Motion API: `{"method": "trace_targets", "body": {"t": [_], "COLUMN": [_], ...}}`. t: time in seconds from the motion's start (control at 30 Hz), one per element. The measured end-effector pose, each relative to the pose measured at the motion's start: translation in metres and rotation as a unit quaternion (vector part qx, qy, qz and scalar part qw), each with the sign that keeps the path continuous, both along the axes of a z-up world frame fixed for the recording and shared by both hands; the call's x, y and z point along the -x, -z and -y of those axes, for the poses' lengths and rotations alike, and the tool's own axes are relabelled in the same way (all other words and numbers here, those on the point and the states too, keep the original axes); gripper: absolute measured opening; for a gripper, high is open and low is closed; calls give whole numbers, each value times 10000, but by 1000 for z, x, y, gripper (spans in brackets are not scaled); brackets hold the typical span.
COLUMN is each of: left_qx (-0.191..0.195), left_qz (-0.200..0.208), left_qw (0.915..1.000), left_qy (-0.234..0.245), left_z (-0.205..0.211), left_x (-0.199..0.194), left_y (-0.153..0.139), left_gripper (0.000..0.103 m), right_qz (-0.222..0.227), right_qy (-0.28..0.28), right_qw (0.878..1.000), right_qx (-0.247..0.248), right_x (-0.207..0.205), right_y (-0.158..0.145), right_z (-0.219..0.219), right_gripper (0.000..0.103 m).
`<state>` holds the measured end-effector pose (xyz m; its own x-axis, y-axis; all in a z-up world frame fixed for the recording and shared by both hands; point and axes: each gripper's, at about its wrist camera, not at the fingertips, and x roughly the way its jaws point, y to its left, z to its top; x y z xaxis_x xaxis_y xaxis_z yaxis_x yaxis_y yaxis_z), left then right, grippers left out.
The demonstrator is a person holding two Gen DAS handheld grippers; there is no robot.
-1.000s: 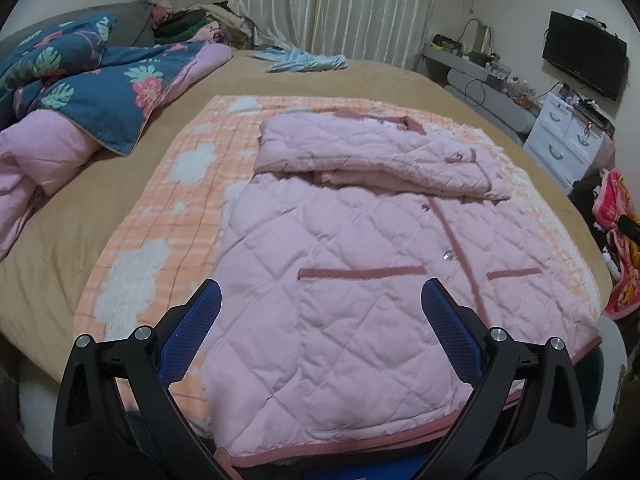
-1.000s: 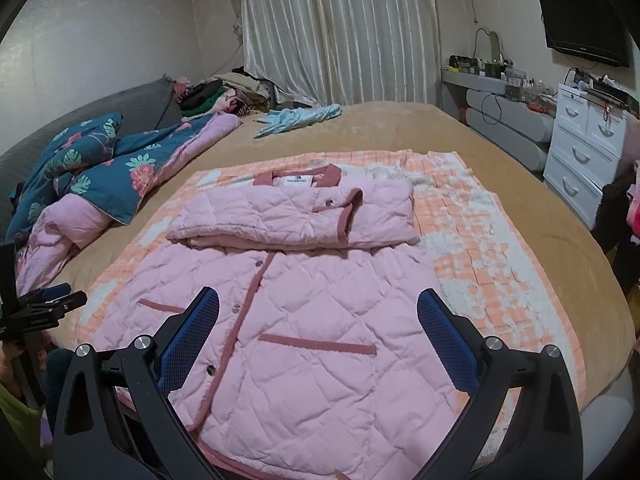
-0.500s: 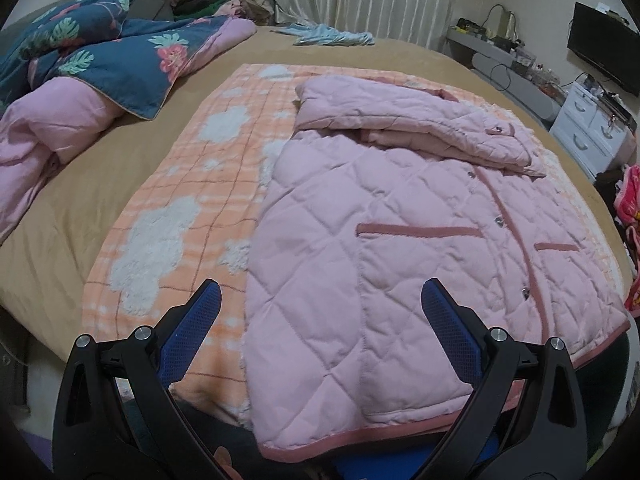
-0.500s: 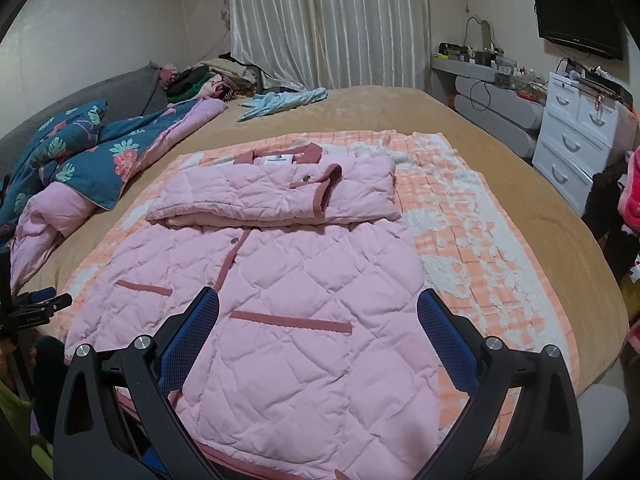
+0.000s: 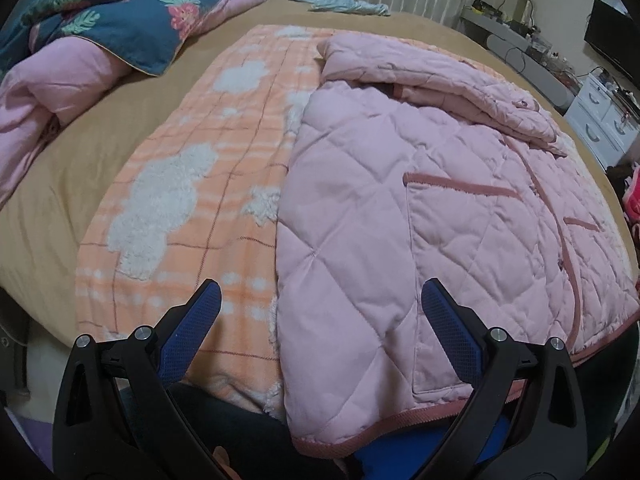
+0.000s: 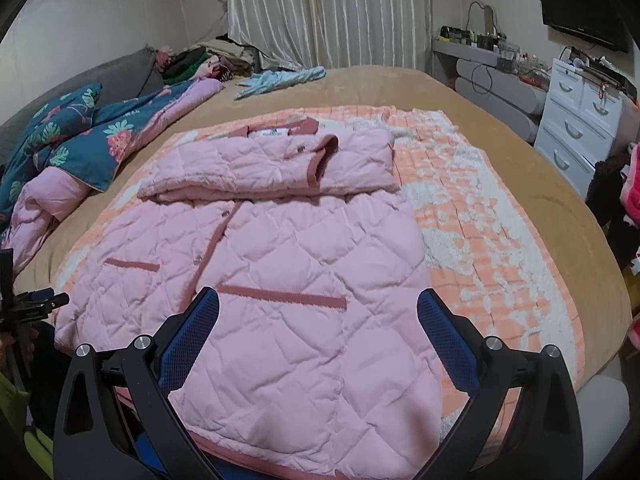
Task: Fold large clothes
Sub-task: 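Move both grippers down to the jacket hem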
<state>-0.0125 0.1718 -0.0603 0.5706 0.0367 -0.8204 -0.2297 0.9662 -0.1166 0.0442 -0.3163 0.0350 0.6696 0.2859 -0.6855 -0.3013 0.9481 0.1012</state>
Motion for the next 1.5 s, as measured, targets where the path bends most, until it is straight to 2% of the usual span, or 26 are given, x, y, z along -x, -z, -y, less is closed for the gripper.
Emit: {"method": "trace_targets", "body": {"t": [0.2, 0.4, 0.63, 0.9, 1.13, 1.23, 1.3, 1.33, 1.37, 1.4, 1.5], "left_qx": [67, 289, 435, 387, 549, 610, 611, 607, 602, 600, 591], "left_qz": [-198, -509, -588, -623, -613, -627, -626, -624, -624, -628, -633], "left_qw": [9997, 9982, 9972, 9969, 9962, 9958, 9958, 9958, 9959, 9958, 9959], "left_qy": [86, 147, 155, 279, 274, 262, 274, 275, 276, 275, 275], "left_z": [3, 5, 5, 15, 15, 14, 14, 14, 14, 14, 14], "left_x": [-5, -9, -10, -5, -1, 1, 2, 3, 4, 3, 3], "left_y": [13, 34, 41, 42, 43, 44, 44, 44, 44, 44, 44], "left_gripper": [94, 94, 94, 94, 94, 94, 94, 94, 94, 94, 94], "right_qz": [-233, -501, -859, -1600, -2083, -2035, -1919, -1809, -1664, -1548, -1105], "right_qy": [71, 171, 111, -9, -414, -473, -471, -488, -509, -525, -654], "right_qw": [9996, 9983, 9955, 9863, 9768, 9776, 9802, 9823, 9847, 9865, 9908], "right_qx": [152, 232, 392, 409, 285, 260, 147, 60, -22, -130, -425], "right_x": [0, 0, 5, 10, 18, 22, 24, 25, 26, 27, 29], "right_y": [21, 40, 61, 87, 108, 108, 102, 96, 88, 81, 55], "right_z": [12, 28, 40, 54, 40, 34, 35, 37, 40, 41, 40], "right_gripper": [99, 99, 99, 99, 98, 84, 60, 52, 34, 28, 23]}}
